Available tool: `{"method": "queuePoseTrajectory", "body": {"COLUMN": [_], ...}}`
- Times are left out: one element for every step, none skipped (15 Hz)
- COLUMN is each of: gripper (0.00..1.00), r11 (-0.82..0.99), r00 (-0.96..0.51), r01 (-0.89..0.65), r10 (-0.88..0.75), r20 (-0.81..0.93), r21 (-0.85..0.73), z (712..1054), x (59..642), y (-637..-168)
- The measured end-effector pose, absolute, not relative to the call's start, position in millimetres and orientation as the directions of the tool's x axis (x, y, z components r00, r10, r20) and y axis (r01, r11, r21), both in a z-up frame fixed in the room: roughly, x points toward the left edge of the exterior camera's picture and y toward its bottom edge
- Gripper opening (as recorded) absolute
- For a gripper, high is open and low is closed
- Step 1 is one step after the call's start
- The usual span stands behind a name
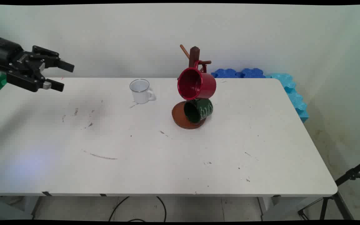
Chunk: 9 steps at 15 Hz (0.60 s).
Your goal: Pick up the red mug from the rack
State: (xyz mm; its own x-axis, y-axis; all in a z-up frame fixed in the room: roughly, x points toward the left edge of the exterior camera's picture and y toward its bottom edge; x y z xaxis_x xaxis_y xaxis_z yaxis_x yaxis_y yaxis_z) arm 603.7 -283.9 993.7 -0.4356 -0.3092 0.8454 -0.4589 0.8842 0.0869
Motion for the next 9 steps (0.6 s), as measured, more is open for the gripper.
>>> {"method": "queuePoseTrajectory", "body": {"gripper": [1.0, 1.0, 1.0, 1.0, 1.0, 1.0, 1.0, 1.0, 1.0], "r11": [0.88, 0.875, 0.868, 0.86, 0.85, 0.84, 0.83, 0.818, 0.805], "r00": [-0.43, -0.424, -0.415, -0.405, -0.393, -0.381, -0.369, -0.355, -0.342], "r01": [-0.465, -0.474, -0.484, -0.495, -0.509, -0.522, -0.535, -0.55, -0.564], "r10": [-0.317, -0.327, -0.339, -0.351, -0.366, -0.382, -0.397, -0.413, -0.431], "r20": [0.845, 0.845, 0.844, 0.844, 0.843, 0.842, 0.841, 0.838, 0.835], "r21": [0.093, 0.101, 0.111, 0.12, 0.132, 0.145, 0.157, 0.17, 0.184], "z": [994, 995, 997, 999, 1001, 1004, 1006, 1009, 1011], "x": [601, 595, 588, 580, 569, 557, 545, 531, 515], "y": [-285, -286, -289, -292, -296, -301, -305, -311, -318]}}
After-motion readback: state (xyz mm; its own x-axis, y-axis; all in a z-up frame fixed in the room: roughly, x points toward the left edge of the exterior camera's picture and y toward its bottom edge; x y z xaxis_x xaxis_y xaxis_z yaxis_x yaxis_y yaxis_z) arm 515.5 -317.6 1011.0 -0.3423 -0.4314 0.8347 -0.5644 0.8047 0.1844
